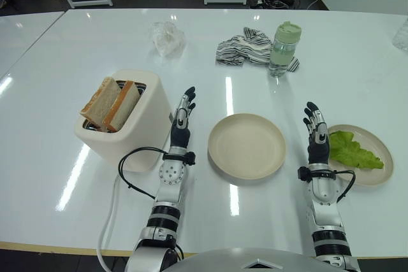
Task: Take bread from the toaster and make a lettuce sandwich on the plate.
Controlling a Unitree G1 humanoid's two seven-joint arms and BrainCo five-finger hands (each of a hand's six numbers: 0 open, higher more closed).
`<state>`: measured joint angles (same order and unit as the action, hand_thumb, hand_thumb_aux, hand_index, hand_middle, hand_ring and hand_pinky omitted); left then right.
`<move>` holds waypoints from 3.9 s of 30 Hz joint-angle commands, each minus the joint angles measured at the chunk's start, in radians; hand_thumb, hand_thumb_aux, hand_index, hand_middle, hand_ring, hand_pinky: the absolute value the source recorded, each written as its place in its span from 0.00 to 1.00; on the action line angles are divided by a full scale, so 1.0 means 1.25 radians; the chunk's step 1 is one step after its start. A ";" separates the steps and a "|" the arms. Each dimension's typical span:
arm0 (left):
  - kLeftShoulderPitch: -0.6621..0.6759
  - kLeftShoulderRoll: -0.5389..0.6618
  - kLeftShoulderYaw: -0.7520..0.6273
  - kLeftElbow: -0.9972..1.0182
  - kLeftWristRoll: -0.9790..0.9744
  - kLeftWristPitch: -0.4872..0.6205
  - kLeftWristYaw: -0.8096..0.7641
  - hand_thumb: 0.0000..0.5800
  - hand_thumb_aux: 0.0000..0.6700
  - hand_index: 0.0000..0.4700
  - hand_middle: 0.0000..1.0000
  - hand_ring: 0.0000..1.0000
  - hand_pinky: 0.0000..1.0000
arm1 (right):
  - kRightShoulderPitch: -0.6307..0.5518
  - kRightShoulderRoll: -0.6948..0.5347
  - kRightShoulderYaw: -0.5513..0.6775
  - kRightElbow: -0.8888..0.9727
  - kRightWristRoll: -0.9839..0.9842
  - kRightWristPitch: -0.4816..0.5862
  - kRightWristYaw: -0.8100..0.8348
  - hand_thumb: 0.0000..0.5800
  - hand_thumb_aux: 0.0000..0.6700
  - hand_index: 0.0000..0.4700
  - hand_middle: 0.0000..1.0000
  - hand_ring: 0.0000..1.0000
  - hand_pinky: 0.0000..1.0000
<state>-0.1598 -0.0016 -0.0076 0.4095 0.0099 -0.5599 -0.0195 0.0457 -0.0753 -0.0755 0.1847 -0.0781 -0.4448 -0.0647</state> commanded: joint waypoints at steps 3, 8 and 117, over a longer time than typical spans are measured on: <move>0.006 0.003 0.003 0.007 -0.012 0.004 -0.017 0.00 0.00 0.00 0.00 0.00 0.00 | 0.001 0.006 0.001 0.008 0.004 -0.002 -0.003 0.00 0.00 0.00 0.00 0.00 0.00; 0.008 0.004 0.003 0.003 -0.015 0.012 -0.023 0.00 0.00 0.00 0.00 0.00 0.00 | 0.004 0.013 0.004 0.005 0.004 -0.004 -0.006 0.00 0.00 0.00 0.00 0.00 0.00; 0.065 0.265 0.118 -0.732 0.349 0.265 0.245 1.00 1.00 1.00 1.00 1.00 1.00 | -0.002 0.030 0.019 0.123 -0.036 -0.019 -0.064 0.00 0.00 0.00 0.00 0.00 0.00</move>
<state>-0.0674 0.3714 0.2047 -0.4814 0.4788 -0.2308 0.3256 0.0503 -0.0416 -0.0535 0.3289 -0.1196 -0.4689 -0.1414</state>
